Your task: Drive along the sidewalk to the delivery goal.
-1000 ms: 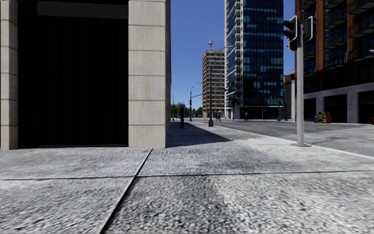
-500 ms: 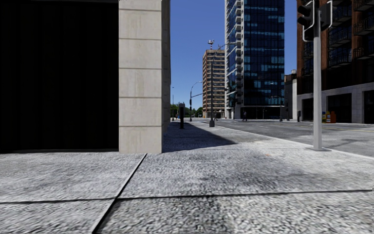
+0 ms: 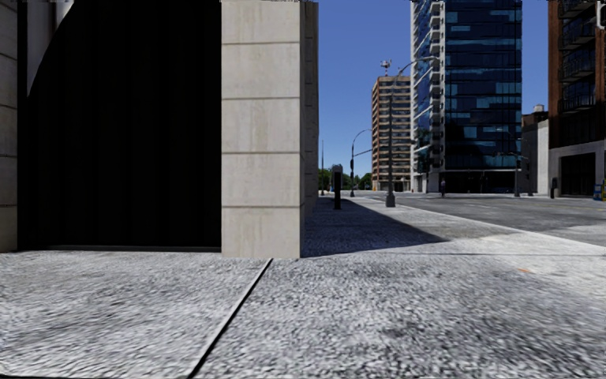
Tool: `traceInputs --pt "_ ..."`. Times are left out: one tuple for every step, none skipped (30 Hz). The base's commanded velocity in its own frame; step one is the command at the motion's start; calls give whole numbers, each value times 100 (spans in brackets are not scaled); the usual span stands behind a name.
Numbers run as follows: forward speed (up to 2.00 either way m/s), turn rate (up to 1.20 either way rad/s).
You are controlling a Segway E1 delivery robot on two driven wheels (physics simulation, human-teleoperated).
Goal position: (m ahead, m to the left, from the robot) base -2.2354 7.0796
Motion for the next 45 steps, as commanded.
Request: traceInputs --pt "131 94" --pt "131 94" --pt "131 94" --pt "131 94" --pt "131 94" --pt "131 94" --pt "131 94" --pt "131 94" --pt "131 94" --pt "131 94" --pt "131 94" --pt "131 94" --pt "131 94" --pt "131 94" --pt "131 94" --pt "131 94" --pt "131 94" --pt "131 94" --pt "131 94" --pt "131 94" --pt "131 94" --pt "131 94" --pt "131 94" --pt "131 94" --pt "131 94" --pt "131 94" --pt "131 94" --pt "131 94" --pt "131 94" --pt "131 94" --pt "131 94" --pt "131 84" --pt "131 84" --pt "131 72" --pt "131 68" --pt "131 63" --pt "131 57" --pt "131 52" --pt "131 50" --pt "131 50" --pt "131 49" --pt "131 44" --pt "131 38" --pt "131 29" --pt "131 19"
